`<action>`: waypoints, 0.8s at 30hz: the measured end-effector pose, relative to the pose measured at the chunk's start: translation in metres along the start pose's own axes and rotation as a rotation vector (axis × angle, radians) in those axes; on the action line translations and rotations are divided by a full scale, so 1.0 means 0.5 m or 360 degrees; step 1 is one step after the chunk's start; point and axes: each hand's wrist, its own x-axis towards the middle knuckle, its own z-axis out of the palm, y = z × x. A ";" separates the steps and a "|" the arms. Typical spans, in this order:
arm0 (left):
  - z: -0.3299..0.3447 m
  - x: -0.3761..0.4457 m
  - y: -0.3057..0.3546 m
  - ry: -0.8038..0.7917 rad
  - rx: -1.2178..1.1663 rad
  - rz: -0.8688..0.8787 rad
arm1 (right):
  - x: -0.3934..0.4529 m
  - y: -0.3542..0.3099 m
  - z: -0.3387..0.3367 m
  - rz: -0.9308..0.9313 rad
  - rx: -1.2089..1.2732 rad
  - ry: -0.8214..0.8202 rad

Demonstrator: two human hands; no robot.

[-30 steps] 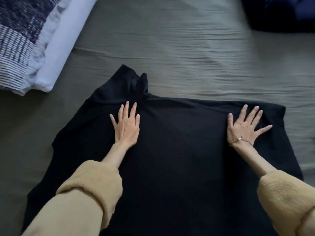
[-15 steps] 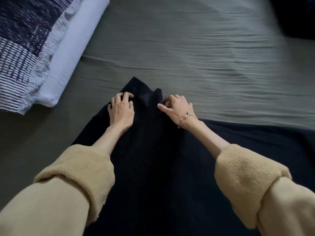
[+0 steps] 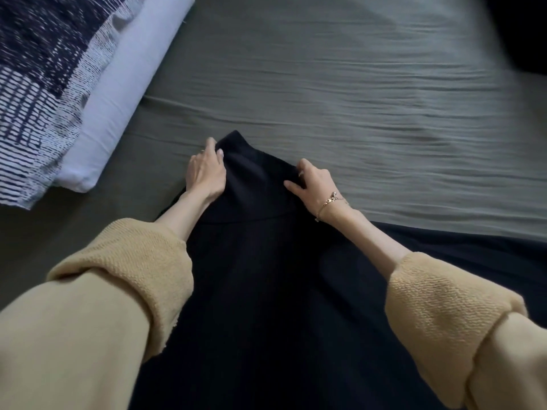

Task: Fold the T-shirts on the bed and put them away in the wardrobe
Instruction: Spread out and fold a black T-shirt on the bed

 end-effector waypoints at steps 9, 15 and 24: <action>0.041 -0.004 -0.003 0.0221 0.0350 0.0025 | -0.006 -0.025 0.026 0.0059 -0.0297 0.0250; 0.059 -0.113 0.022 0.0303 0.0247 0.0173 | -0.074 0.003 0.018 -0.0084 -0.0640 0.0567; 0.124 -0.288 0.053 -0.0026 0.0101 0.0485 | -0.292 0.221 -0.070 0.0097 -0.0918 0.0141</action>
